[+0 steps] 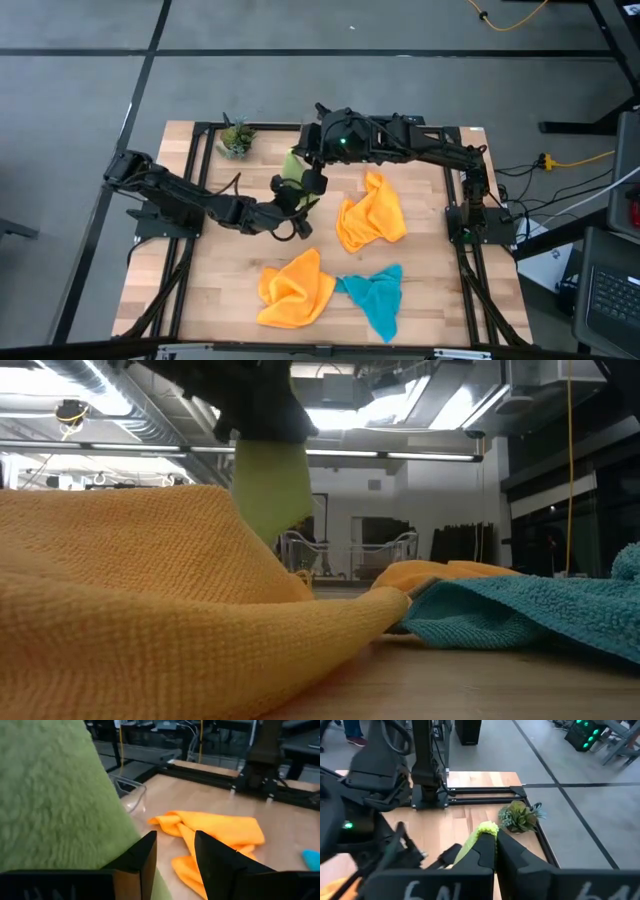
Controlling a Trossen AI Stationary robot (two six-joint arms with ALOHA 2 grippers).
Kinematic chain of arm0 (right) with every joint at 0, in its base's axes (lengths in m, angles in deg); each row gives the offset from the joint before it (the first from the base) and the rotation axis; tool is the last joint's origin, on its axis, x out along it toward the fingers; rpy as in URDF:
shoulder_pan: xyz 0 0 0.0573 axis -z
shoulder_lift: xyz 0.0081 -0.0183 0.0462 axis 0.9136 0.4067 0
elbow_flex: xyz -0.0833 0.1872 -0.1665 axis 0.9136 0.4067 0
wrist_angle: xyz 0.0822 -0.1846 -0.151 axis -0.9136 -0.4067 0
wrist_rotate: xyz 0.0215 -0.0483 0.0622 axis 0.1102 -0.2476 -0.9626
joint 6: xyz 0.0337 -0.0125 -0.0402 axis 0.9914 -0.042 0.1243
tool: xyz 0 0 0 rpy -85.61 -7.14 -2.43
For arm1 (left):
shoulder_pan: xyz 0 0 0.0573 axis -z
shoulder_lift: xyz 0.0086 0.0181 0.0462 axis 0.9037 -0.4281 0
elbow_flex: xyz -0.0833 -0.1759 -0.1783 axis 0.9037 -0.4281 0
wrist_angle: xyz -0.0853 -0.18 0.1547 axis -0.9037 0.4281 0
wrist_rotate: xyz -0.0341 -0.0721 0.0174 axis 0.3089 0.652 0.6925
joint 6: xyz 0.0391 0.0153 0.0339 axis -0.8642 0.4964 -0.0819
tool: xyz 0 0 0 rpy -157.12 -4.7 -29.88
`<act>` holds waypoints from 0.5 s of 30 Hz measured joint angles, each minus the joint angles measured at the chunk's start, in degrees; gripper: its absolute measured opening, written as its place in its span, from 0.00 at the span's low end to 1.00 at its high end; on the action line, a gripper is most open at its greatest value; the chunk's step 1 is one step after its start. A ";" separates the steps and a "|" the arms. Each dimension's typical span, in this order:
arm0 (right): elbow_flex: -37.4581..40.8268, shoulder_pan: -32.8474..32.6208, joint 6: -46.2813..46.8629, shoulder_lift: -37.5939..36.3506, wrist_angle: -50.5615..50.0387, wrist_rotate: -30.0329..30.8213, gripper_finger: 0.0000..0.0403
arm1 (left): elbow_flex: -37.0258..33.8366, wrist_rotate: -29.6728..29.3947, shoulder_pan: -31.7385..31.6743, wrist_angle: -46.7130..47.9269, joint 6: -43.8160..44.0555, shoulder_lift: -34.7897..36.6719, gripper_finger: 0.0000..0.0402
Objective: Fold microfiber towels
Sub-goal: Fold the green microfiber cloth
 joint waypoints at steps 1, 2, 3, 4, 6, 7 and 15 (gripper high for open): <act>0.00 -0.02 -0.10 0.00 -0.28 0.08 0.01 | 0.00 -0.74 -0.14 0.88 0.16 -0.10 0.31; 0.00 -0.04 -0.24 -0.01 -0.87 0.45 0.01 | 0.00 -1.81 -0.06 1.98 0.74 -0.13 0.31; 0.00 -0.04 -0.23 -0.02 -1.68 1.16 0.01 | 0.00 -2.80 0.17 2.99 1.29 -0.14 0.31; 0.00 -0.01 -0.21 -0.02 -2.45 2.23 0.01 | 0.00 -3.85 0.59 4.03 1.45 -0.14 0.31; 0.00 0.02 0.11 -0.02 -4.47 3.94 0.01 | 0.00 -7.01 1.88 6.14 1.49 -0.14 0.31; 0.00 0.06 0.25 -0.02 -5.75 4.26 0.01 | 0.00 -9.07 2.66 6.80 1.49 -0.14 0.31; 0.00 -0.86 2.18 -0.04 -12.64 4.06 0.01 | 0.00 -21.86 7.43 11.81 1.51 -0.12 0.31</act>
